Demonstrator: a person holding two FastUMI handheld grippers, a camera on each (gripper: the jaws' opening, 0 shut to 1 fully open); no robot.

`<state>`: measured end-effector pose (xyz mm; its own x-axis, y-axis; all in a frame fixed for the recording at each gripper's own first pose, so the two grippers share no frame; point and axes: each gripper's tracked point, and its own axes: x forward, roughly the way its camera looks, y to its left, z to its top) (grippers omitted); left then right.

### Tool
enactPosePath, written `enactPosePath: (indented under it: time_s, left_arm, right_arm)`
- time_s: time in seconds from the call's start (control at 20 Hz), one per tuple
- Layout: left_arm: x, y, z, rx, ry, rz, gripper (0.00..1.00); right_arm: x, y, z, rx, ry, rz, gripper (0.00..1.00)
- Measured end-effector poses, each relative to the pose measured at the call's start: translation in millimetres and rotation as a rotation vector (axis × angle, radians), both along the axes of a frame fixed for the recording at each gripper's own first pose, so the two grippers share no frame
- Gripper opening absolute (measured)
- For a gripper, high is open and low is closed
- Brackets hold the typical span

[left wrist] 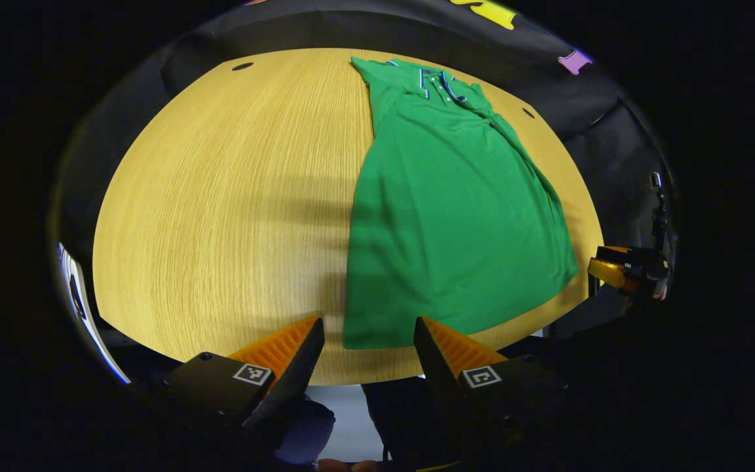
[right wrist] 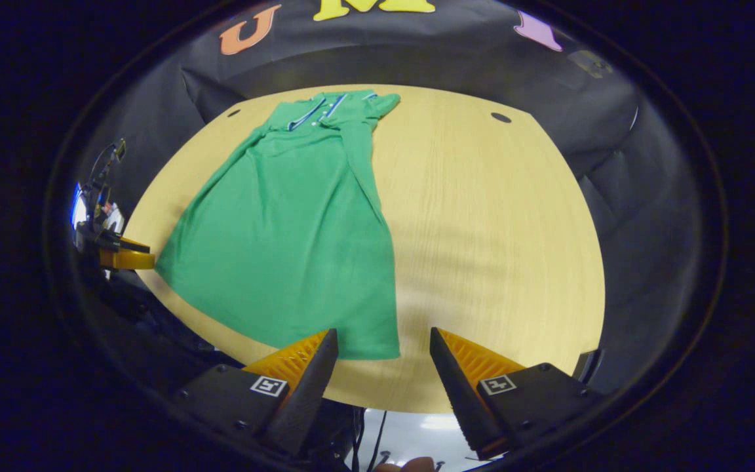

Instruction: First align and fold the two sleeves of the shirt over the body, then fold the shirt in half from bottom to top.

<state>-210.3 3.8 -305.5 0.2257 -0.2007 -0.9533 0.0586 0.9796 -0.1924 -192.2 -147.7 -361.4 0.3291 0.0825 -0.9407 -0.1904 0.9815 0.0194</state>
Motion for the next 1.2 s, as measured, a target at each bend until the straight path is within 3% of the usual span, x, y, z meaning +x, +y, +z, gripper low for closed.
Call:
enactPosePath:
  time_s: [0.35,0.4,0.45,0.5,0.55,0.7,0.75,0.8,0.95,1.05,1.15,1.2]
  left_arm:
    - [5,13,-22,0.054,0.09,0.04,0.9]
    - [4,13,-24,0.066,0.094,0.038,1.0]
    - [5,15,-25,0.082,0.102,0.038,0.89]
    - [6,17,-28,0.101,0.113,0.038,0.88]
    - [8,17,-29,0.12,0.121,0.031,0.88]
    - [12,11,-33,0.179,0.145,-0.018,0.87]
    - [12,12,-32,0.184,0.149,-0.015,0.96]
    - [12,12,-33,0.183,0.153,0.005,0.9]
    - [10,10,-33,0.177,0.155,0.012,0.9]
    - [5,5,-36,0.165,0.173,-0.004,0.78]
    - [7,-3,-33,0.118,0.173,-0.021,0.53]
    - [6,-3,-32,0.103,0.174,-0.011,0.11]
  right_arm:
    - [9,3,-36,-0.009,0.07,-0.022,0.91]
    - [7,2,-41,-0.012,0.081,-0.023,0.92]
    - [6,2,-40,-0.022,0.07,-0.016,0.92]
    - [6,3,-41,-0.03,0.077,-0.001,0.87]
    - [6,4,-40,-0.027,0.076,0.003,0.92]
    - [1,9,-41,-0.039,0.1,0.019,0.93]
    - [-2,11,-42,-0.044,0.109,0.025,0.87]
    - [-3,14,-41,-0.042,0.111,0.025,0.82]
    - [-6,27,-40,-0.046,0.112,0.06,0.58]
    - [-6,29,-40,-0.067,0.127,0.069,0.28]
    - [-5,31,-36,-0.066,0.157,0.026,0.28]
    - [-5,31,-38,-0.069,0.149,0.031,0.02]
